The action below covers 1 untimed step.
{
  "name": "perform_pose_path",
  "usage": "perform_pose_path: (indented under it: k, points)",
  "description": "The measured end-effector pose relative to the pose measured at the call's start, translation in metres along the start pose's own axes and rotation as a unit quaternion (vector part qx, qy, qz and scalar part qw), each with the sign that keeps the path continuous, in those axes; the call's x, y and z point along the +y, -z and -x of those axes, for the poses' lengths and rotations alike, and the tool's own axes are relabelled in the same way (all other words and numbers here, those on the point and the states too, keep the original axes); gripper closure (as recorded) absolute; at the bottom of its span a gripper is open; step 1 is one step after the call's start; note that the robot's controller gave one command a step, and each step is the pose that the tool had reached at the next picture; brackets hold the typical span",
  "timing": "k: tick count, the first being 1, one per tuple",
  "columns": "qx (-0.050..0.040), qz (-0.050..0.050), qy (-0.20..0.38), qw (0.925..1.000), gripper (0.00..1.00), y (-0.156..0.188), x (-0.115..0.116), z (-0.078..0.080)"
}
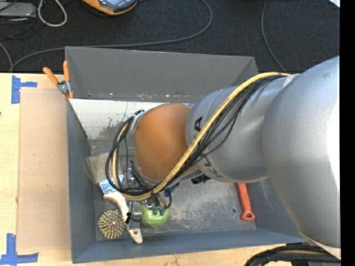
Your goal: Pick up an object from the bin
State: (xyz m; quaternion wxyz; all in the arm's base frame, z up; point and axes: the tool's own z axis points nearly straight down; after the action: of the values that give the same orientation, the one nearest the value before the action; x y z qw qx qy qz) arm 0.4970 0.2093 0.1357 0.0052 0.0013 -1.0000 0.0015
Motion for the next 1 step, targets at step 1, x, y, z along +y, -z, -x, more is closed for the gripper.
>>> perform_pose_path:
  k: [1]
  points:
    - [-0.0035, 0.001, -0.003, 1.0, 0.0, 0.0044, -0.0012, 0.0022]
